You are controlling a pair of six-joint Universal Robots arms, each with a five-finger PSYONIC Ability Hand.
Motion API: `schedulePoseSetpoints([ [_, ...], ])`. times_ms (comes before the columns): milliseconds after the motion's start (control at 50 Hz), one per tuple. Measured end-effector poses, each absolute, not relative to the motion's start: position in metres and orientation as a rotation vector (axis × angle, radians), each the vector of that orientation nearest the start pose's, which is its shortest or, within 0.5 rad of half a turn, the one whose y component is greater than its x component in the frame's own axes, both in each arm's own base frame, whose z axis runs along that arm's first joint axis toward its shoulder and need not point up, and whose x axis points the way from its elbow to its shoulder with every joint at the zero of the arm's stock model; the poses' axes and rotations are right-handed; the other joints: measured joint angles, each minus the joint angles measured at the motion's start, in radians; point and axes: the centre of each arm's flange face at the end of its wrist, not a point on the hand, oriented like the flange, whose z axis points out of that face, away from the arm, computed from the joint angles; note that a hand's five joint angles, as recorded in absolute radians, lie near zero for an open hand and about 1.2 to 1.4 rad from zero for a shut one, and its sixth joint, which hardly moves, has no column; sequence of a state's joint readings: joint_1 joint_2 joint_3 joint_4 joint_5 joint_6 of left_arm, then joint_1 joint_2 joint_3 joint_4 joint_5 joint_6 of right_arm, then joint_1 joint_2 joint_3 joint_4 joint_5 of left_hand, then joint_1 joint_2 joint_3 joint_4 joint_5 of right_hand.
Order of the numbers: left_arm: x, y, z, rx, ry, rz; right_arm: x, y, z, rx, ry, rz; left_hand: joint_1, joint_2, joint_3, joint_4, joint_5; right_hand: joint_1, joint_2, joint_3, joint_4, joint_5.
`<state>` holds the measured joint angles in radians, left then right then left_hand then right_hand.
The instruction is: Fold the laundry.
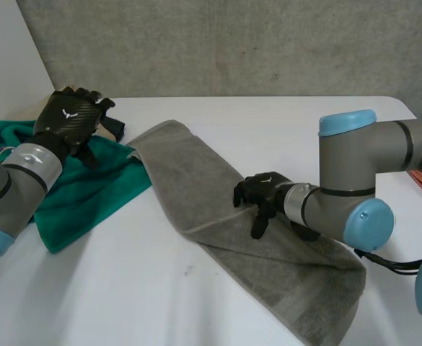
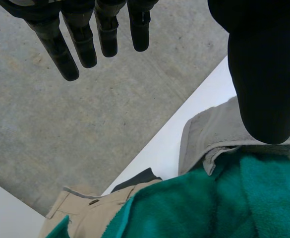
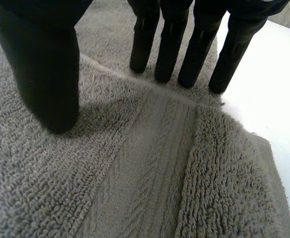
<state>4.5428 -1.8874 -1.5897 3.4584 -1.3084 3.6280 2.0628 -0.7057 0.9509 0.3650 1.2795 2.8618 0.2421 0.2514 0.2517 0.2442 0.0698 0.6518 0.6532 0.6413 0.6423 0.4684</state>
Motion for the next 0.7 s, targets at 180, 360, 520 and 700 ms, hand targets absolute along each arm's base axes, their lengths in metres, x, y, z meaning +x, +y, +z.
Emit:
schedulePoseSetpoints([
  [180, -0.215, -0.332, 0.222, 0.956, 2.050, -2.199, 0.345, -0.278, 0.148, -1.227, 2.194, -1.325, 0.000, -0.007, 0.000, -0.003, -0.004, 0.461, 0.525, 0.537, 0.550, 0.509],
  [360, -0.217, -0.340, 0.218, 0.898, 2.133, -2.243, 0.336, -0.260, 0.228, -1.207, 2.050, -1.592, 0.000, -0.024, -0.012, -0.017, -0.013, 0.461, 0.525, 0.544, 0.550, 0.509],
  [520, -0.231, -0.356, 0.188, 1.001, 2.223, -2.228, 0.320, -0.233, 0.296, -1.160, 1.910, -1.775, -0.018, -0.032, -0.029, -0.027, -0.013, 0.461, 0.525, 0.545, 0.550, 0.509],
  [700, -0.258, -0.376, 0.150, 1.132, 2.269, -2.221, 0.301, -0.191, 0.346, -1.136, 1.766, -1.875, -0.018, -0.032, -0.029, -0.026, -0.013, 0.461, 0.525, 0.545, 0.551, 0.541],
])
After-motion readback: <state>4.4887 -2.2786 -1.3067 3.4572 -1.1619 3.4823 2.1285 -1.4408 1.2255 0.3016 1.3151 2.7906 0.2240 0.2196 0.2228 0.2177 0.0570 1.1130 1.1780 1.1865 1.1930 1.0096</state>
